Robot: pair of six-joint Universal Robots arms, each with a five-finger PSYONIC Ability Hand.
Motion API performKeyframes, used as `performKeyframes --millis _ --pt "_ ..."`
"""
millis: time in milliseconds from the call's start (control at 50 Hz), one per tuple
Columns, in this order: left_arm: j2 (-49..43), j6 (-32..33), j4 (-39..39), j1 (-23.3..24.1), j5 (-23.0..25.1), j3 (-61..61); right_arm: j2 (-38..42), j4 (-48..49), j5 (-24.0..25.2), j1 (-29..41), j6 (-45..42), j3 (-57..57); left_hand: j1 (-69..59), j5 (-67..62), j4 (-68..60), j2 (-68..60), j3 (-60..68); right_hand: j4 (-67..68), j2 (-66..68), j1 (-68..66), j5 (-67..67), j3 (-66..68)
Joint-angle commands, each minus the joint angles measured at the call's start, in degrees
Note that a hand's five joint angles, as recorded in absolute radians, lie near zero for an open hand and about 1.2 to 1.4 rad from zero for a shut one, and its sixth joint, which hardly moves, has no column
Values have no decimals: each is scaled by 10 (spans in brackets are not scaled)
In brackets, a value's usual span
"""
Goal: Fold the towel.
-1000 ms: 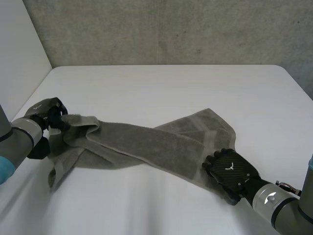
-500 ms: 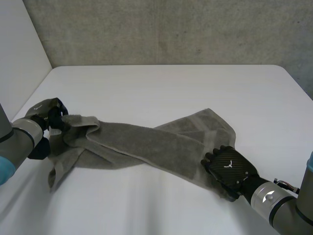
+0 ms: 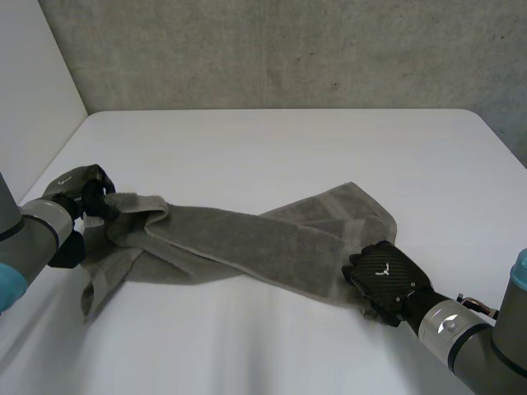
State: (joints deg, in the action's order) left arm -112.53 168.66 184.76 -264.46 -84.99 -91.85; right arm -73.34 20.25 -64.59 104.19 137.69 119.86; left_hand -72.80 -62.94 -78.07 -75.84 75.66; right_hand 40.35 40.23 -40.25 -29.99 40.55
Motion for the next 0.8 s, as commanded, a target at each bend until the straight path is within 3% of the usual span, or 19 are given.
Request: performKeyframes --millis 20,440,480,520,540,580,800 --pt "-1 0 0 0 0 0 0 6 -1 0 10 -1 -72 -71 -19 -42 43 20 22 -21 -24 18" --pt "-1 0 0 0 0 0 8 8 0 0 9 -1 -72 -71 -19 -42 43 20 22 -21 -24 18" --pt "-1 0 1 0 0 0 9 8 1 0 9 -1 -72 -71 -19 -42 43 52 53 -53 -56 50" --pt "-1 0 0 0 0 0 10 8 1 0 9 -1 -72 -71 -19 -42 43 215 216 -216 -218 213" --pt "-1 0 0 0 0 0 10 8 1 0 9 -1 -72 -71 -19 -42 43 215 217 -216 -219 213" --pt "-1 0 0 0 0 -1 8 8 -1 0 10 -4 -72 -71 -19 -42 43 396 397 -397 -400 394" --pt "2 0 0 1 0 -1 1 6 -5 5 39 -8 -72 -71 -19 -42 43 397 398 -398 -400 394"
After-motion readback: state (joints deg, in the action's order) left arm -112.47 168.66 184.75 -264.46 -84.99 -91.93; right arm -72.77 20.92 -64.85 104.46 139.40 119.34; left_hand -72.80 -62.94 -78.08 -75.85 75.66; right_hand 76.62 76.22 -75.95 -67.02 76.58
